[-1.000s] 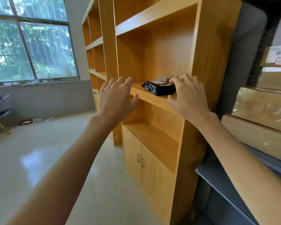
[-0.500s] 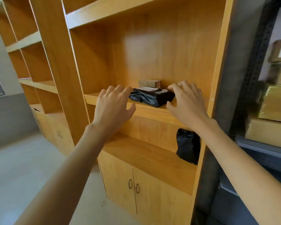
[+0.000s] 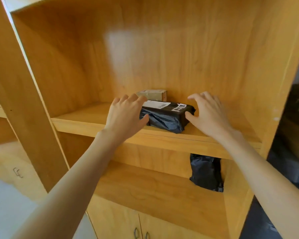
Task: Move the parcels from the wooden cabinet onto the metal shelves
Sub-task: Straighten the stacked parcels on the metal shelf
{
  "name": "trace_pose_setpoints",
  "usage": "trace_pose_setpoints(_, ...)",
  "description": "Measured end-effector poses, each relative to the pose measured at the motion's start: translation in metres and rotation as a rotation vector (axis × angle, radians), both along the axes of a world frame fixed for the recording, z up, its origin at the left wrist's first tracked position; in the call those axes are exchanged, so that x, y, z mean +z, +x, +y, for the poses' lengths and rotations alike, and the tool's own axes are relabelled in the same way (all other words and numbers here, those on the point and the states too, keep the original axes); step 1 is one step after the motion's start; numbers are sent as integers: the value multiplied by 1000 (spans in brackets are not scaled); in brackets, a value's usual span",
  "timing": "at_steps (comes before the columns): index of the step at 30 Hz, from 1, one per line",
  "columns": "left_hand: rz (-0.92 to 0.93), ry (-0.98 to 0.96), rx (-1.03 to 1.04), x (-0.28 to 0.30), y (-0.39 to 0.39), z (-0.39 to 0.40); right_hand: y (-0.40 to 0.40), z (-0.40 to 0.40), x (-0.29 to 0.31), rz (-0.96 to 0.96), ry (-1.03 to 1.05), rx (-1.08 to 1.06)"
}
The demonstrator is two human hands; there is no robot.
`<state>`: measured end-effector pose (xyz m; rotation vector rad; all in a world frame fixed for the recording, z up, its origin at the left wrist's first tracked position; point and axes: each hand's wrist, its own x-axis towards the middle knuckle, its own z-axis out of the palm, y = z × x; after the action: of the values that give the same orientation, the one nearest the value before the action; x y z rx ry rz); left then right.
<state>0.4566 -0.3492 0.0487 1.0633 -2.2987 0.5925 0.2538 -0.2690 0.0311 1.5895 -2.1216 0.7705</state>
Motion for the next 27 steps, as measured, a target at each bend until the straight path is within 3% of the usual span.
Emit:
trace_pose_setpoints(9,-22,21,-150,3,-21,-115,-4,-82,11,-32,20,-73)
trace_pose_setpoints(14,24,27,-296,1,-32,-152,-10,-91,18,-359,28,34)
trace_pose_setpoints(16,50,22,-344,1,-32,-165,-10,-97,25,-457,143,66)
trace_pose_setpoints(22,84,11,-438,-2,-32,-202,-12,-131,32,-520,672,-17)
trace_pose_setpoints(27,124,25,-482,-11,-34,-218,-14,-143,28,-549,784,-64)
